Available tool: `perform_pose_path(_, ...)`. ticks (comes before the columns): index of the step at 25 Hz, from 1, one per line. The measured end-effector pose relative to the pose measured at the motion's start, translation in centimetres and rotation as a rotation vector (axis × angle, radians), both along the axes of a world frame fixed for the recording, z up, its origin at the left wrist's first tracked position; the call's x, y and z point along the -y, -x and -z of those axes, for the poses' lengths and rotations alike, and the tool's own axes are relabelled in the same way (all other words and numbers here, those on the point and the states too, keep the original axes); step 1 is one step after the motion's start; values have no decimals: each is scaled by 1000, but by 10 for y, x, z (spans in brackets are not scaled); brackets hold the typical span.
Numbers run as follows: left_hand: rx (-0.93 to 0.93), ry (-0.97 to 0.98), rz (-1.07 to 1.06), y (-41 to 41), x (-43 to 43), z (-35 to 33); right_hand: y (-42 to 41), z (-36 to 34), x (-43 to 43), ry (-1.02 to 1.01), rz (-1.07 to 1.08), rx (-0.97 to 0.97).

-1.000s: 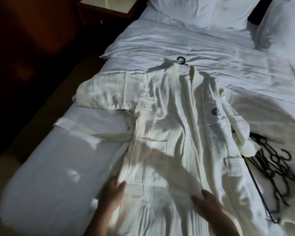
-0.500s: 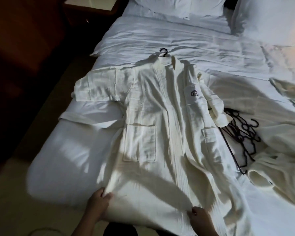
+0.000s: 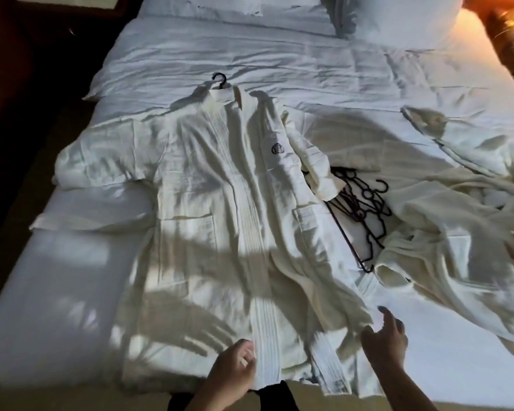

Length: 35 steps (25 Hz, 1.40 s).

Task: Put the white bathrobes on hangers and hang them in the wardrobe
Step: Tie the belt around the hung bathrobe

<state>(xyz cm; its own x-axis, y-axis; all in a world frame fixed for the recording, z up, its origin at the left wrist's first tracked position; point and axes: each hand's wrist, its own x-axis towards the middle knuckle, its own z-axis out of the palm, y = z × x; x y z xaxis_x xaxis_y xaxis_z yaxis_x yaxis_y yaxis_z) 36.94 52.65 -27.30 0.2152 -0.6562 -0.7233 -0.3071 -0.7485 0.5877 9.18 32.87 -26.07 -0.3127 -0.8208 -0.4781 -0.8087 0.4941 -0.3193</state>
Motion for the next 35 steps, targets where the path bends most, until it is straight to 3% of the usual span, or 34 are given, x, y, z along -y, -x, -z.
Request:
perform_pose_path(3, -139, -12, 32, 69, 74, 10, 25, 30, 34, -278, -9, 229)
perform_pose_path(7, -47, 15, -127, 122, 135, 21, 23, 27, 49, -324, -95, 413)
perform_pose_path(9, -116, -33, -303, 116, 135, 27, 33, 18, 53, -310, -3, 568)
perform_pose_path(13, -579, -97, -680, 78, 81, 37, 63, 7, 63, -552, 127, 939)
perform_pose_path(16, -604, -101, -781, 70, 43, 35, 81, 7, 69, -813, 189, 1102)
perform_pose_path(19, -580, -107, -812, 73, 32, 46, 87, 10, 73, -756, 106, 900)
perform_pose_path(22, -556, -163, -644, 86, 34, 51, 83, 15, 71, -490, 42, 599)
perform_pose_path(27, -226, -160, -522, 92, 40, 47, 92, 19, 55, -505, 341, 805)
perform_pose_path(31, -149, -128, -534, 100, 34, 47, 96, 28, 45, -334, 476, 728)
perform_pose_path(33, -116, -170, -469, 100, 29, 50, 92, 29, 42, -398, 246, 508)
perform_pose_path(35, -65, -233, -375, 96, 26, 55, 90, 33, 45, -430, -157, 212)
